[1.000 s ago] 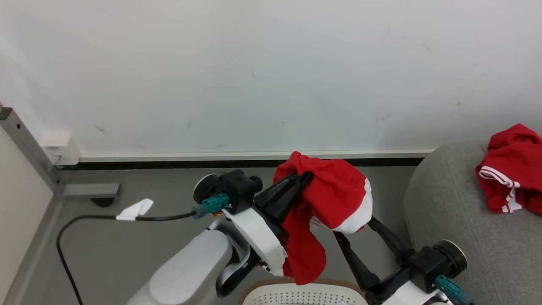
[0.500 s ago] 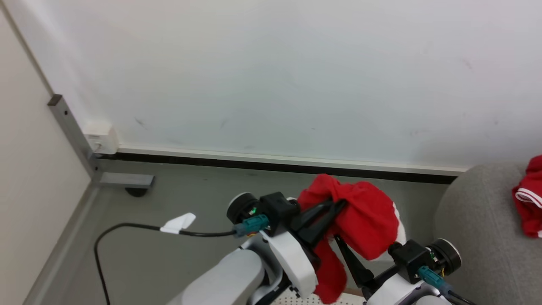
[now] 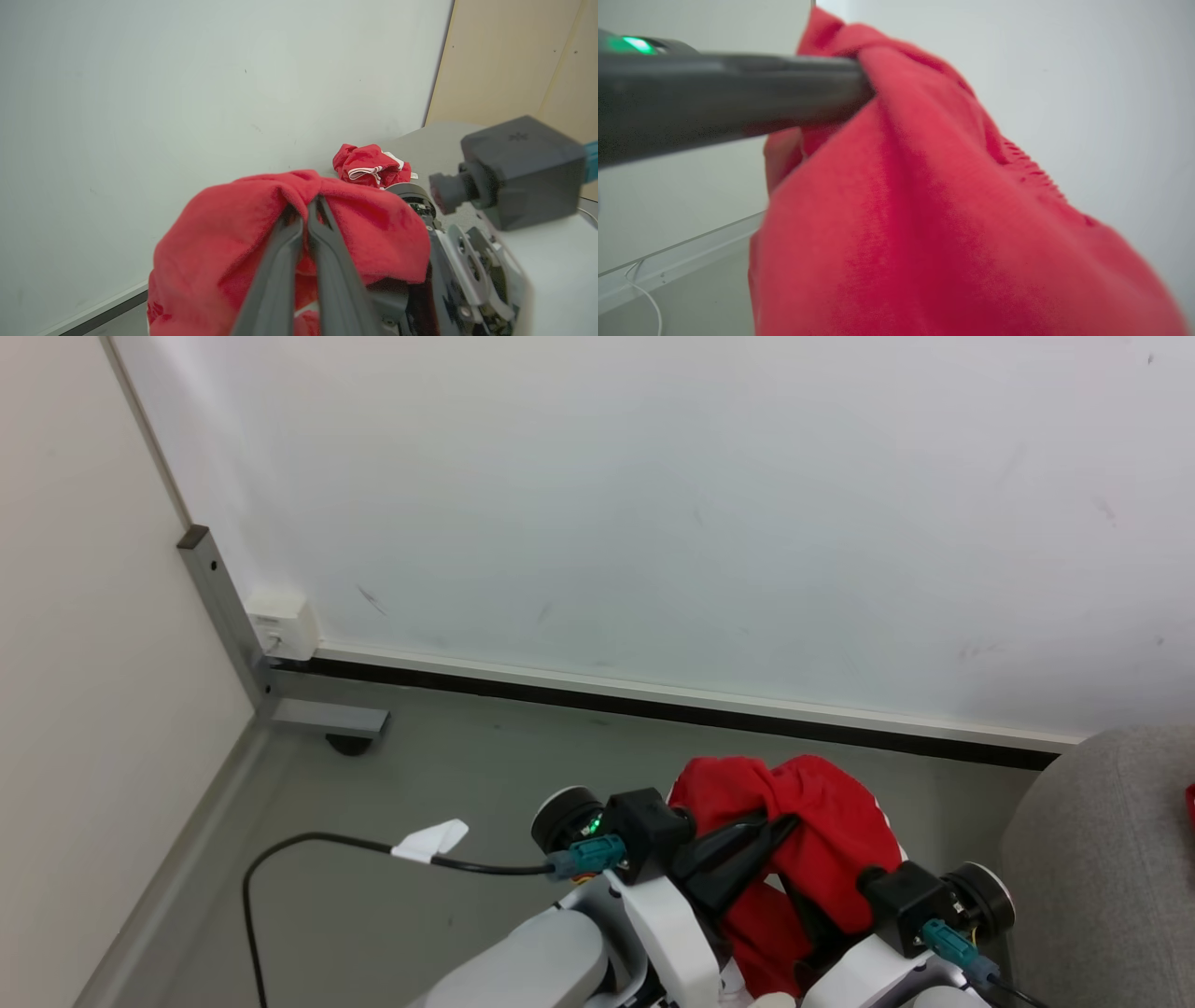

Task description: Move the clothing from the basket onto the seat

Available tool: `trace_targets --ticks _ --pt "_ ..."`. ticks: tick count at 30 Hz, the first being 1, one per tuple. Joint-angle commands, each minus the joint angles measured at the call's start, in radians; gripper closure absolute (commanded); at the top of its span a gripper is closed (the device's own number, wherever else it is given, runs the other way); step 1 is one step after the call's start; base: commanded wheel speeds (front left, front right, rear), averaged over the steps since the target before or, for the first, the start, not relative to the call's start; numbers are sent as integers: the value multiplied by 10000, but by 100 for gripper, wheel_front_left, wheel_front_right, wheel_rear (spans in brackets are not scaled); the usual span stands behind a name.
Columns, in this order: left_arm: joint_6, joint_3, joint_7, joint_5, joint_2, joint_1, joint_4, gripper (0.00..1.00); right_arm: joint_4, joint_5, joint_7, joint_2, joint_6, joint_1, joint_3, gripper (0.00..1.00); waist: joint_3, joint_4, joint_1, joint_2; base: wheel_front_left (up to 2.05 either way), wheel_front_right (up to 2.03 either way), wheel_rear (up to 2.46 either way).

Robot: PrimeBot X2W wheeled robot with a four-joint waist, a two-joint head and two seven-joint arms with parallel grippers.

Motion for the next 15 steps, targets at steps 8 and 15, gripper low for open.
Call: trace_targets --ticks 8,15 --pt "12 187 -5 -138 139 -149 18 100 -116 152 -21 -87 -26 32 5 100 80 -113 0 0 0 0 0" --pt "28 363 -6 -35 197 -78 72 100 -201 415 -22 -63 -25 131 15 100 127 -179 0 0 0 0 0"
